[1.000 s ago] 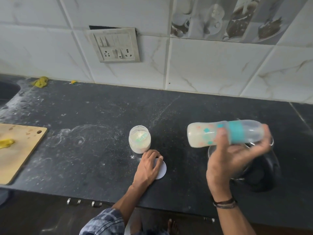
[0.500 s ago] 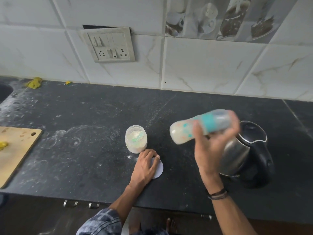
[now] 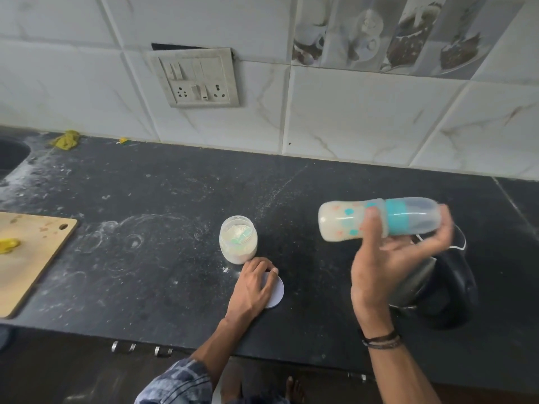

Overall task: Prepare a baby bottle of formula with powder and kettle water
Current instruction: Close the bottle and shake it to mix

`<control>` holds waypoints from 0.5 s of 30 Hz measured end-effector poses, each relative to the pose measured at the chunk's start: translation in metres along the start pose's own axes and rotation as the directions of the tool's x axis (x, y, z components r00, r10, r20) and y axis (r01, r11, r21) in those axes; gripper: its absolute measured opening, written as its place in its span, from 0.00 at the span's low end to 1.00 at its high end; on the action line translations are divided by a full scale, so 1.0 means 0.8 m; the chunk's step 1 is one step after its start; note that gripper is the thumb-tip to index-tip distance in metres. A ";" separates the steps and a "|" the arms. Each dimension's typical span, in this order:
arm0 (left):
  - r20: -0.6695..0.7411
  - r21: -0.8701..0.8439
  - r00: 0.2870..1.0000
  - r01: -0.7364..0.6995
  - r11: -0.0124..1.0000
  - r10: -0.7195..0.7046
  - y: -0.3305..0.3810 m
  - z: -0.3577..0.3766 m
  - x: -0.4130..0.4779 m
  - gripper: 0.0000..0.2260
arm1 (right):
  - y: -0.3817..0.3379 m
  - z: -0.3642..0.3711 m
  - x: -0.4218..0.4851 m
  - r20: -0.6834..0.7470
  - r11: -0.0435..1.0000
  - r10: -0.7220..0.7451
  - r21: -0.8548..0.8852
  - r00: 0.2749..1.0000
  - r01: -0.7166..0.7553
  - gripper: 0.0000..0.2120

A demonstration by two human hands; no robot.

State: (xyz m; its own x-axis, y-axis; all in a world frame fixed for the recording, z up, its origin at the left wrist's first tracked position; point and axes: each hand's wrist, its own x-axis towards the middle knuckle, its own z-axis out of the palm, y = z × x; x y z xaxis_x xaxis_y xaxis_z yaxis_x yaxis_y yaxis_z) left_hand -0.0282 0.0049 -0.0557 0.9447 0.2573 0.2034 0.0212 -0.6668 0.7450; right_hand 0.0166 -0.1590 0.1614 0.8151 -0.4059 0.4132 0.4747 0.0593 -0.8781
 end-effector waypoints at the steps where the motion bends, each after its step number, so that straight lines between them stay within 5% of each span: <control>1: -0.002 0.000 1.000 -0.002 1.000 0.002 0.000 0.000 0.000 0.11 | 0.000 0.001 0.001 -0.039 1.000 -0.028 -0.011 0.999 0.027 0.38; 3: -0.006 -0.003 1.000 -0.005 1.000 0.005 -0.001 0.001 0.000 0.11 | 0.010 -0.002 0.007 0.035 0.999 -0.011 -0.052 0.999 0.013 0.38; 6: -0.013 -0.010 1.000 -0.001 1.000 0.001 -0.001 0.000 0.000 0.12 | 0.031 -0.008 0.013 0.401 0.975 0.159 -0.207 0.902 -0.080 0.40; 12: -0.011 -0.007 1.000 -0.009 1.000 0.009 0.003 -0.002 0.001 0.11 | 0.023 -0.007 0.006 0.186 0.995 0.099 0.008 0.977 -0.103 0.37; 15: -0.017 -0.006 1.000 -0.012 1.000 0.012 0.004 -0.003 0.000 0.12 | 0.034 -0.007 0.001 0.406 0.984 0.171 -0.113 0.898 -0.136 0.38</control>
State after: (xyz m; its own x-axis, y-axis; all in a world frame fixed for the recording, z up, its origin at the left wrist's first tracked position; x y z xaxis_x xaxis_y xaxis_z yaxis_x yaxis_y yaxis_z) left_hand -0.0292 0.0045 -0.0518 0.9390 0.2615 0.2232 0.0079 -0.6653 0.7465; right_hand 0.0279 -0.1627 0.1367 0.9476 0.0156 0.3191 0.3190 0.0109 -0.9477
